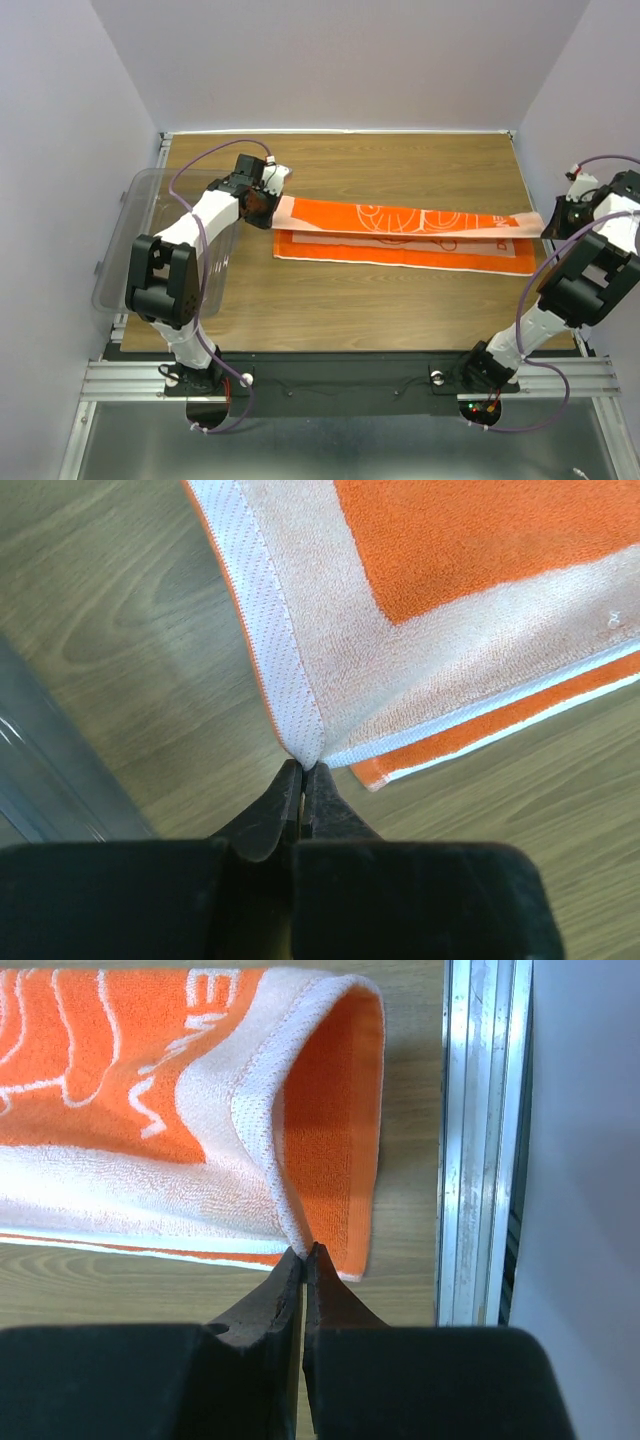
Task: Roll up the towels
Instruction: Fold the towel
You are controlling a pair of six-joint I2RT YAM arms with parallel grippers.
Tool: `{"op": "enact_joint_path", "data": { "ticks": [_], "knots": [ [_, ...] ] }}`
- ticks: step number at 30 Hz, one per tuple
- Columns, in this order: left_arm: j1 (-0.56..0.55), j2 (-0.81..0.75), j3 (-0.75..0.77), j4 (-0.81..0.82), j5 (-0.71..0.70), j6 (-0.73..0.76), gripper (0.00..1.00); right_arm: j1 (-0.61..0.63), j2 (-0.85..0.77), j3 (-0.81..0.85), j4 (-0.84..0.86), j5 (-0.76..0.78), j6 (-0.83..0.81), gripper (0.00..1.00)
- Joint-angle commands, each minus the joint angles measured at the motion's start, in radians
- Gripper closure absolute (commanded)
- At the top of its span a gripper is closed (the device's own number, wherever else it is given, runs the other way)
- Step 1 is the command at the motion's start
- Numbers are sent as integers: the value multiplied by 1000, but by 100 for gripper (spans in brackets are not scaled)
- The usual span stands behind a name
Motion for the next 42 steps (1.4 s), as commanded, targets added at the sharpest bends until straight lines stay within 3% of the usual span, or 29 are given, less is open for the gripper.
{"op": "enact_joint_path", "data": {
  "ticks": [1, 14, 25, 42],
  "knots": [
    [7, -62, 34, -30, 19, 12, 100, -11, 12, 54, 5, -4, 11, 99],
    [17, -112, 95, -67, 91, -5, 100, -9, 35, 114, 3, -15, 25, 99],
    [17, -99, -64, -110, 157, -9, 100, -9, 50, 116, 9, 40, -10, 100],
    [17, 52, -73, -93, 176, -32, 100, -9, 52, 8, 65, 100, -59, 99]
  ]
}}
